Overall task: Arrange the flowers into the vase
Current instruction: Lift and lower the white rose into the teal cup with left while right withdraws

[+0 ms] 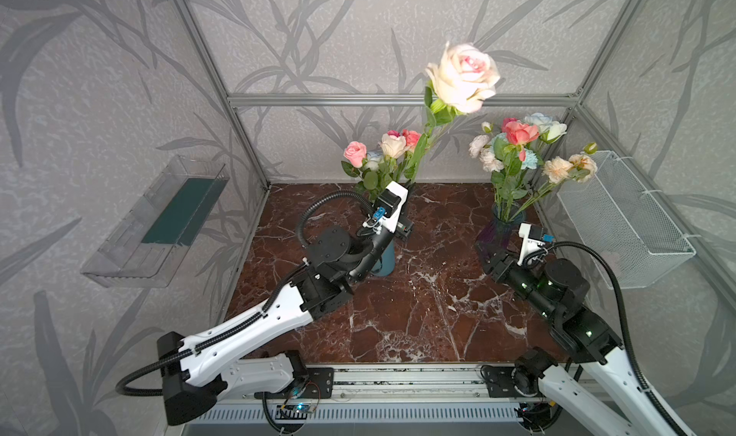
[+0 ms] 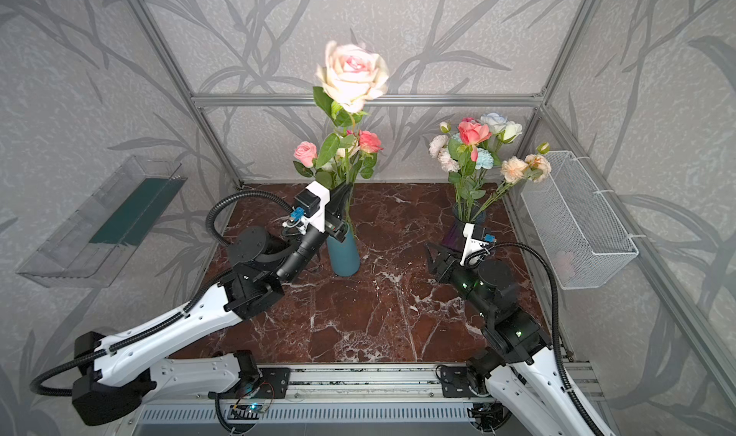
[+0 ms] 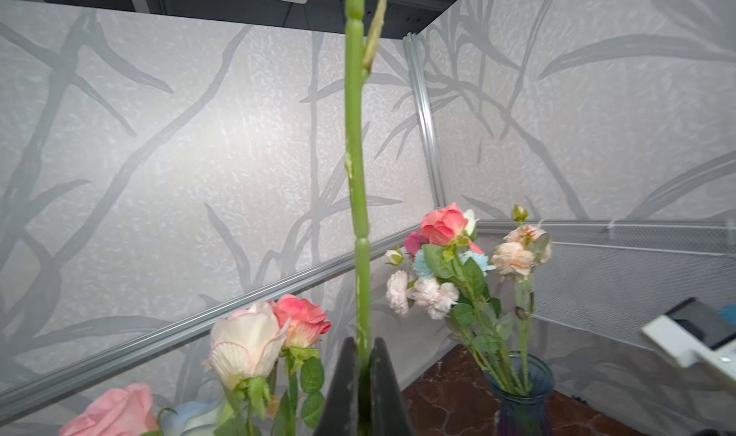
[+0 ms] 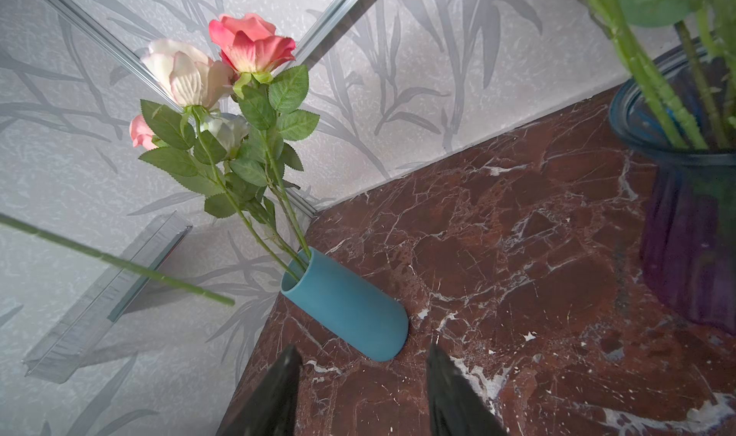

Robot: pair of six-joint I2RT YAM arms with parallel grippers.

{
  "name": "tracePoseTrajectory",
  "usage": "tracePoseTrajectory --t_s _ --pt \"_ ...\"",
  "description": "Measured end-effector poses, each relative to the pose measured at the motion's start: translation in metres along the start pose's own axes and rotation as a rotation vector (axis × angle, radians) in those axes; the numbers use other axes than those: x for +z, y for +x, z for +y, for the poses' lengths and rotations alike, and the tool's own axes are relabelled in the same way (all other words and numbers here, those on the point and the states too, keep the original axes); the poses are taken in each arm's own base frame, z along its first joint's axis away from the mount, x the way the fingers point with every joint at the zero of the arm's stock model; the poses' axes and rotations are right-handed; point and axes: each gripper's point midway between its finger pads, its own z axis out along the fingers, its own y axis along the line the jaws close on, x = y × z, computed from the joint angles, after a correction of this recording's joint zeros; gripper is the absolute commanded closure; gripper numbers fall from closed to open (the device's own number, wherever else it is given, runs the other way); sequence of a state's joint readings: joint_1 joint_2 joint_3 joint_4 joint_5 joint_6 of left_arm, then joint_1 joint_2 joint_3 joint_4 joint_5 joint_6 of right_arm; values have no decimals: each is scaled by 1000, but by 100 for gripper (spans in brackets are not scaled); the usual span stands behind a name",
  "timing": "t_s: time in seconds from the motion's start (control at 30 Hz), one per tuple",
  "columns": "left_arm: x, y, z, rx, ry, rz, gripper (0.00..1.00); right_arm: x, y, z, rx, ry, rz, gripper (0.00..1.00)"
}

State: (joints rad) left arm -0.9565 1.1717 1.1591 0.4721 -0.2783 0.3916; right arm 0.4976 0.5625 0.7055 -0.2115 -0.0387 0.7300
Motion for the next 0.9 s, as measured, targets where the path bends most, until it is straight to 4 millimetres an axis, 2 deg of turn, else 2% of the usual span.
tracePoseTrajectory --t_s 0.13,0.2,0.4,0.53,0.7,0.9 --pt "19 43 29 56 -86 88 100 0 0 1 0 -4 2 49" --pt "21 57 43 64 -121 114 100 0 0 1 -1 -4 3 50" --pt "20 70 70 4 -165 129 100 0 0 0 -1 -2 1 50" --pt "17 83 72 -33 -156 154 100 1 0 -1 0 4 -2 50" --pt "14 99 65 -65 -132 189 100 8 5 -6 2 15 11 50" --pt "7 136 53 -114 -109 263 100 13 12 -13 6 31 29 50"
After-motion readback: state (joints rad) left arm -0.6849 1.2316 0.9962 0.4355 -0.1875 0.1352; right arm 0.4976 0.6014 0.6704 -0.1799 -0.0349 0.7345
